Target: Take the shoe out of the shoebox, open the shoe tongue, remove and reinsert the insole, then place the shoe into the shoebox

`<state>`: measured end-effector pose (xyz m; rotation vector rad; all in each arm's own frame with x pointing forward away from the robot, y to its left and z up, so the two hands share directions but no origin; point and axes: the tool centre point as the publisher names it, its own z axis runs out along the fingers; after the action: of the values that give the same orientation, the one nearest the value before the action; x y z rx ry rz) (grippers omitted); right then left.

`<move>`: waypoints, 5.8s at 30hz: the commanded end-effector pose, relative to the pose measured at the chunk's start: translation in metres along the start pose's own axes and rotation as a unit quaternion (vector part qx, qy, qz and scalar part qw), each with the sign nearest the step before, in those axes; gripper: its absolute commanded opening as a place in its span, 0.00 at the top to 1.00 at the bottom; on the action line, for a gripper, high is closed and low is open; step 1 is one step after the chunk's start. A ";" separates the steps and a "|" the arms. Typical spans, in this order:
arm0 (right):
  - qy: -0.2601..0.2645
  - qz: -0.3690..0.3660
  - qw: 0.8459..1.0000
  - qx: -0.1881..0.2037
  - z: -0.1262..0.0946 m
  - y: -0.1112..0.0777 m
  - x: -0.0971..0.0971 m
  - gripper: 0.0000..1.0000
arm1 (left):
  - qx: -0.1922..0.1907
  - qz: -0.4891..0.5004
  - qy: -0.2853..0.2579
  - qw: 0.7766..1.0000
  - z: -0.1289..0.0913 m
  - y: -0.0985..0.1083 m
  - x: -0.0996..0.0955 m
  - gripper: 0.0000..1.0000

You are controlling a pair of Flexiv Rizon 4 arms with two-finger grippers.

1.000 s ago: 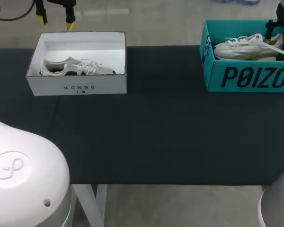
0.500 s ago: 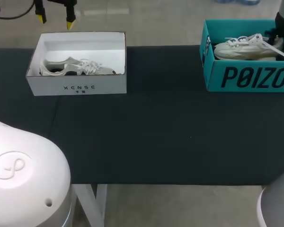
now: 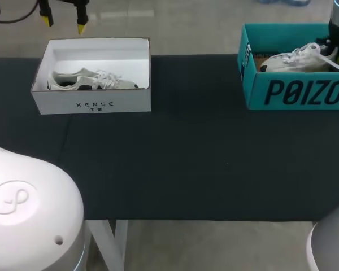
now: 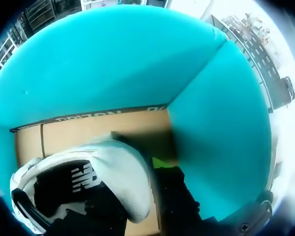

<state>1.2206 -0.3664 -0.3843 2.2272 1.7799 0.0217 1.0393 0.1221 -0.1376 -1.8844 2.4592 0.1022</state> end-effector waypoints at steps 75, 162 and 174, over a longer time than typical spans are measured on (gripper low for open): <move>-0.024 0.053 0.979 -0.197 -0.296 -0.273 0.049 1.00 | 0.051 0.111 0.015 0.992 0.012 -0.012 0.022 0.00; -0.101 0.153 0.982 -0.037 -0.159 -0.413 0.277 1.00 | 0.032 0.052 -0.051 0.997 0.012 0.015 -0.006 0.00; -0.051 0.165 0.985 -0.025 -0.206 -0.403 0.255 0.00 | 0.042 0.050 -0.034 0.997 0.012 0.010 -0.004 0.00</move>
<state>0.8729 0.0104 -0.3529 2.3236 1.4294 -0.1019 1.0287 0.1277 -0.1473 -1.6931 2.4657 0.0730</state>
